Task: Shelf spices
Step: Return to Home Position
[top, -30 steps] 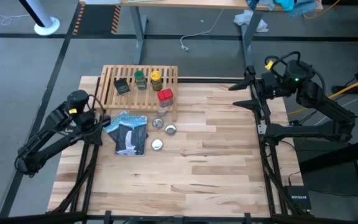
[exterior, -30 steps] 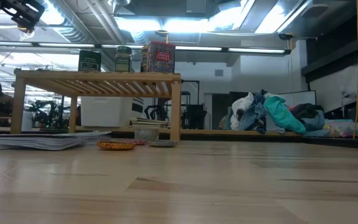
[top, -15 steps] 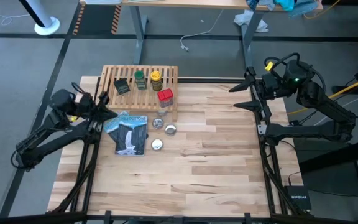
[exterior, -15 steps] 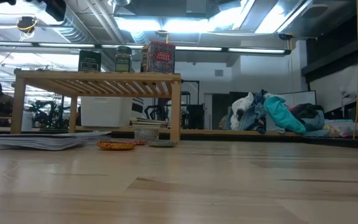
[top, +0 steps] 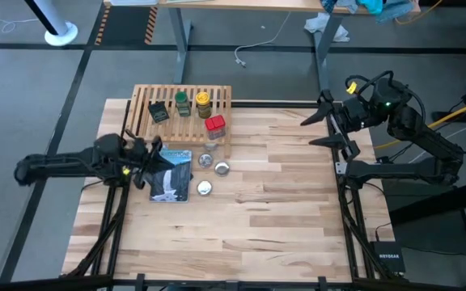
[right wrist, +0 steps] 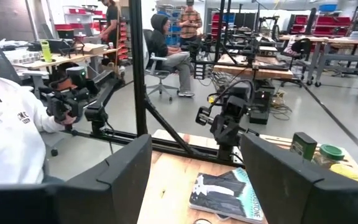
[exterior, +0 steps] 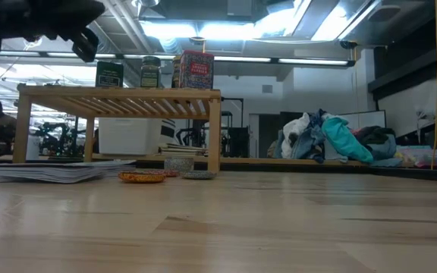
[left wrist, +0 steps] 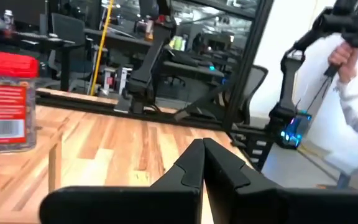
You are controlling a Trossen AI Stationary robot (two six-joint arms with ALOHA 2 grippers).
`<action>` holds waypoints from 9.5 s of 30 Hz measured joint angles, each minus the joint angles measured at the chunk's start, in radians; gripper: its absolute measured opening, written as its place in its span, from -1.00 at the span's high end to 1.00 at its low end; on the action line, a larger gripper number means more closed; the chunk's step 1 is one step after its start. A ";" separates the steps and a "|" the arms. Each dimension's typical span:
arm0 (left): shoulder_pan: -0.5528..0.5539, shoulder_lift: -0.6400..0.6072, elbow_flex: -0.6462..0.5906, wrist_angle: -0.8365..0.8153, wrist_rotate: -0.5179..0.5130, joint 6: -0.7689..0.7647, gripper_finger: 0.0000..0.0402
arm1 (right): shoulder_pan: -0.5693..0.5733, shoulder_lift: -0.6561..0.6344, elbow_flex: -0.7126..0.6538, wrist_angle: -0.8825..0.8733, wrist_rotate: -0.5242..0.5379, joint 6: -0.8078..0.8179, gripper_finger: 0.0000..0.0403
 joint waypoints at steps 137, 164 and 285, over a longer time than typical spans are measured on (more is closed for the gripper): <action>-0.293 -0.329 -0.077 -0.697 -0.213 0.108 1.00 | 0.001 -0.852 -1.256 0.537 0.014 0.367 -0.26; -0.354 -0.329 -0.078 -0.697 -0.218 0.108 1.00 | 0.000 -0.851 -1.256 0.498 0.013 0.367 -0.26; -0.354 -0.329 -0.078 -0.660 -0.429 0.160 1.00 | 0.000 -0.851 -1.256 0.496 0.012 0.367 -0.26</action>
